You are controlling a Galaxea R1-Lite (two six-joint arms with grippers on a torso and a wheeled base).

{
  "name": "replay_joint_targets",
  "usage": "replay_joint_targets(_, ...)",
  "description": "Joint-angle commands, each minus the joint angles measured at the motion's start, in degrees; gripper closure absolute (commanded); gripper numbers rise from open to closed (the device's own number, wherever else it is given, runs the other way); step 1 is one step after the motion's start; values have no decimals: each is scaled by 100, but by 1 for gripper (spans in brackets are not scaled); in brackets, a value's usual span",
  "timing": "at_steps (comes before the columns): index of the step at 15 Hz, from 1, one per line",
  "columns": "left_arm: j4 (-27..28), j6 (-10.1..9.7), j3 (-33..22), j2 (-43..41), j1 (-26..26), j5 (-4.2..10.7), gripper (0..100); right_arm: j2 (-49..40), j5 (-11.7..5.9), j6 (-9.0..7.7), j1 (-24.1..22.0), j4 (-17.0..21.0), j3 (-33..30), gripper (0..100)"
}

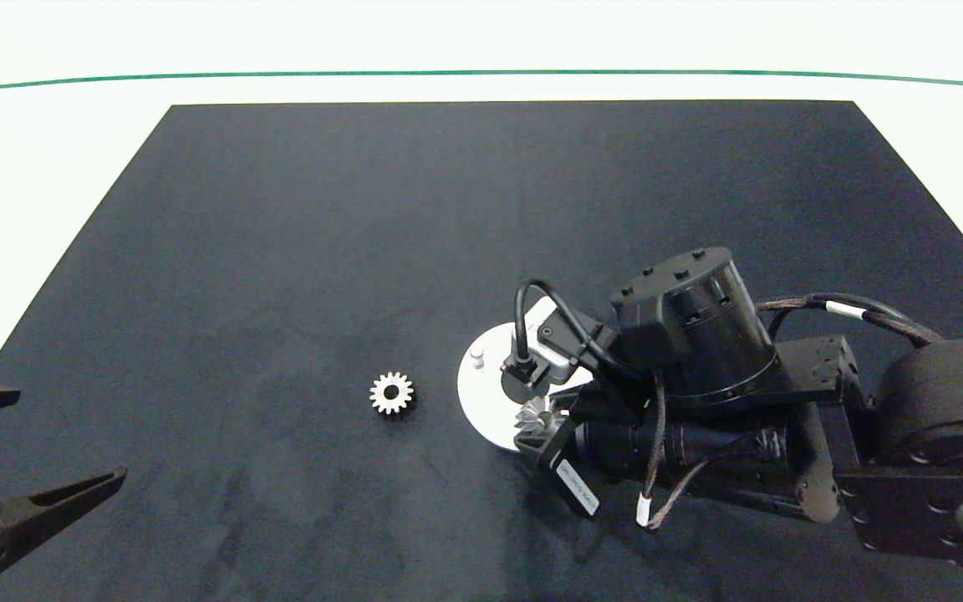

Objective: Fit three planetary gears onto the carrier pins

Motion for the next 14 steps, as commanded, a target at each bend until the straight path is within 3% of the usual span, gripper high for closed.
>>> replay_joint_targets(1, 11, 10, 5, 1, 7, -2, 0, 40, 0, -5, 2, 27, -41, 99)
replay_joint_targets(10, 11, 10, 5, -8, 7, -2, 0, 154, 0, -5, 2, -8, -50, 99)
replay_joint_targets(11, 11, 10, -4, -8, 7, -2, 0, 154, -9, 13, -7, -17, -41, 0)
replay_joint_targets(14, 11, 10, -4, -8, 7, -2, 0, 145, -9, -5, -24, -17, -41, 0)
